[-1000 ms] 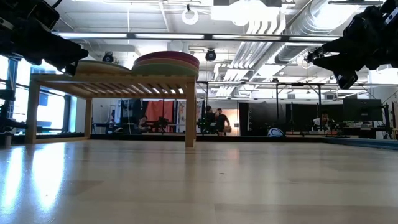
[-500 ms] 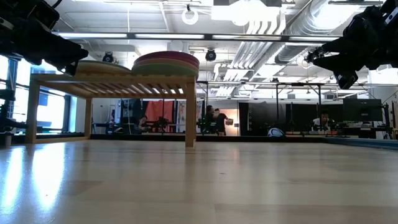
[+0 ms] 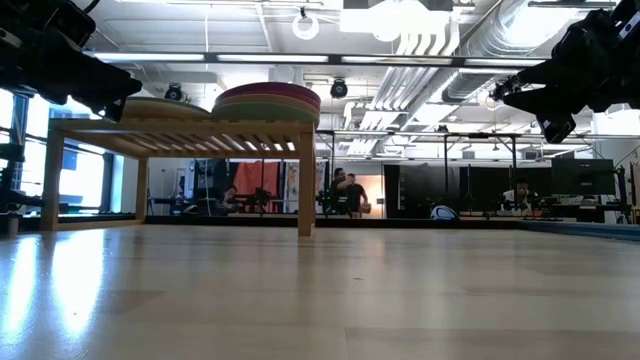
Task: Place and stack plates onto a shelf
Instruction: Return to Home Position
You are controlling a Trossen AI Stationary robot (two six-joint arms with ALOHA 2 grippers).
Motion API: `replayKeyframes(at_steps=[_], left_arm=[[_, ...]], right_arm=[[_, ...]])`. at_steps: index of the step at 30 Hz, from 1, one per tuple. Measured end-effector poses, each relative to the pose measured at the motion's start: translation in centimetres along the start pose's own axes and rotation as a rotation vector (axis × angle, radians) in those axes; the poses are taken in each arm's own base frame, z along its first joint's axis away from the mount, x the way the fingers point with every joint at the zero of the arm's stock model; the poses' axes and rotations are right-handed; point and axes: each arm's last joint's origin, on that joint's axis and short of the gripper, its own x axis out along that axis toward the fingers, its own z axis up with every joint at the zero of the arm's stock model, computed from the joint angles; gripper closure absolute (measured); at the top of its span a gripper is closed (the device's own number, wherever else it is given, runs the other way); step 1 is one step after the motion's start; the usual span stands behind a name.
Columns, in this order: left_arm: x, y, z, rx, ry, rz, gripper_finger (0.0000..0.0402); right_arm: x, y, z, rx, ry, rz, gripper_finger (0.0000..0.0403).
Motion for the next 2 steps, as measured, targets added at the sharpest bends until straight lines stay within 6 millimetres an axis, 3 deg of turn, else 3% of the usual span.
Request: replayKeyframes(at_steps=[2], left_arm=[[0.00,0.00,0.00,0.000,0.000,0.001,0.0323]], right_arm=[[0.00,0.00,0.00,0.000,0.000,0.000,0.0245]])
